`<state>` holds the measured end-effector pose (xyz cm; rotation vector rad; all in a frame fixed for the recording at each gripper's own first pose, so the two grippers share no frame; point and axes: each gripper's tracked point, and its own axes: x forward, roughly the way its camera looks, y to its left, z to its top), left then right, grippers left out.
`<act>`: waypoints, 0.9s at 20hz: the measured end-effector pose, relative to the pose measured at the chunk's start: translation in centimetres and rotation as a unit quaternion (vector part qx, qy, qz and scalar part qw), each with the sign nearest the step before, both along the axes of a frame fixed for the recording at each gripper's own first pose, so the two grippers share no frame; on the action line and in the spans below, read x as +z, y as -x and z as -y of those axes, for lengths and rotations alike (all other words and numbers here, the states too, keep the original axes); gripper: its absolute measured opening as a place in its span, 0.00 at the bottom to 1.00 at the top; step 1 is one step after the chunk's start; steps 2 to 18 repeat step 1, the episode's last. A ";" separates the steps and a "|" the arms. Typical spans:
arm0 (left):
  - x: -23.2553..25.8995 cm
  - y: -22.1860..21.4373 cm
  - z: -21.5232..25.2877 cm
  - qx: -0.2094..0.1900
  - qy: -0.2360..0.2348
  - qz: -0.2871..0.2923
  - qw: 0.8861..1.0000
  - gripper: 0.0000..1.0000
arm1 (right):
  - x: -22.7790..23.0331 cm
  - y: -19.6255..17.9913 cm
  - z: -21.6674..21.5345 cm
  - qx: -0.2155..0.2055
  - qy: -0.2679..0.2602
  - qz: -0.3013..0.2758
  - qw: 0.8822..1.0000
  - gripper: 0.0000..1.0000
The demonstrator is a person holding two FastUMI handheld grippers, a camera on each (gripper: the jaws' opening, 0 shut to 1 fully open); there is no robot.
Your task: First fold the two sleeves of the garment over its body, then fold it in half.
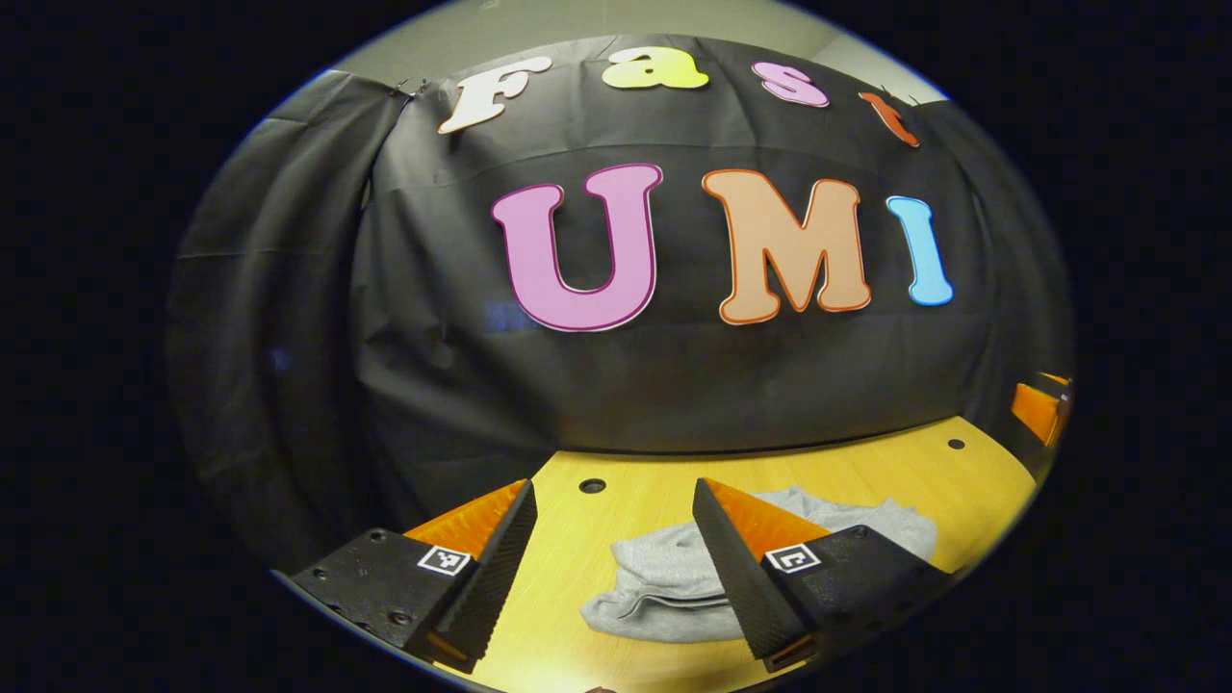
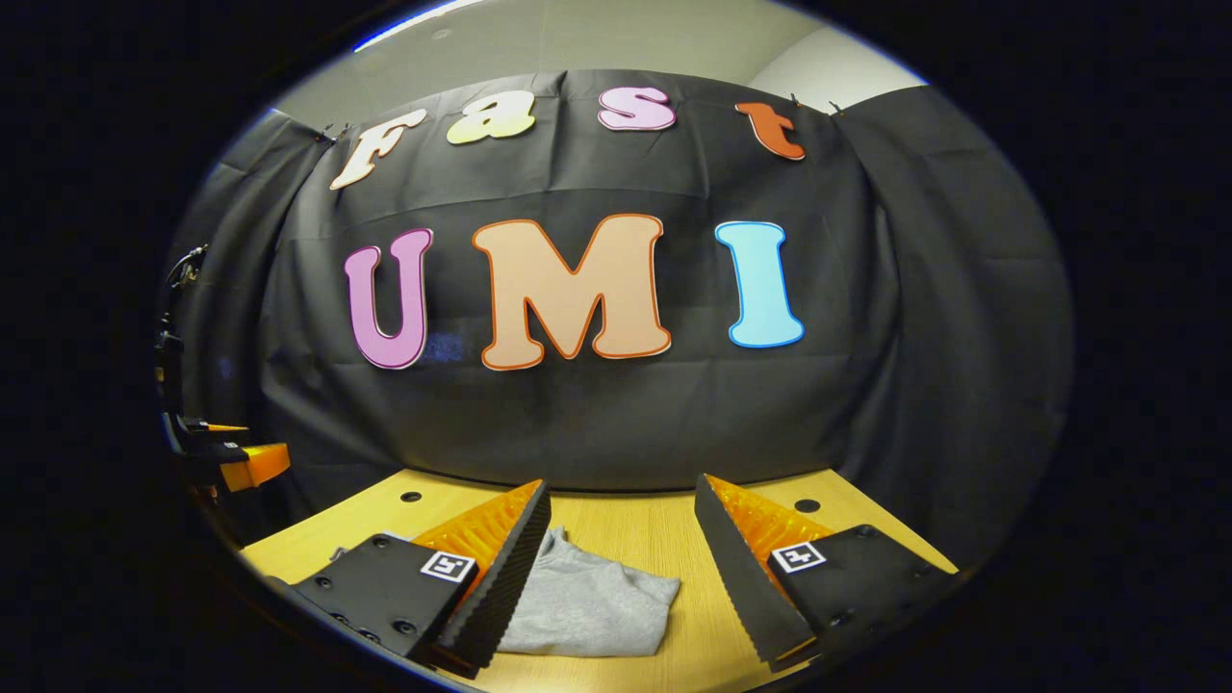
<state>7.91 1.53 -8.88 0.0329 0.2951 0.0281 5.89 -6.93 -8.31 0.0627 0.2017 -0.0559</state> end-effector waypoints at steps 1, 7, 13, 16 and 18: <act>0.7 0.1 0.0 0.001 0.004 0.011 1.000 0.95 | 0.5 -0.2 0.0 0.000 0.002 0.008 1.000 0.96; 0.7 0.1 0.0 0.001 0.004 0.011 1.000 0.95 | 0.5 -0.2 0.0 0.000 0.002 0.008 1.000 0.96; 0.7 0.1 0.0 0.001 0.004 0.011 1.000 0.95 | 0.5 -0.2 0.0 0.000 0.002 0.008 1.000 0.96; 0.7 0.1 0.0 0.001 0.004 0.011 1.000 0.95 | 0.5 -0.2 0.0 0.000 0.002 0.008 1.000 0.96; 0.7 0.1 0.0 0.001 0.004 0.011 1.000 0.95 | 0.5 -0.2 0.0 0.000 0.002 0.008 1.000 0.96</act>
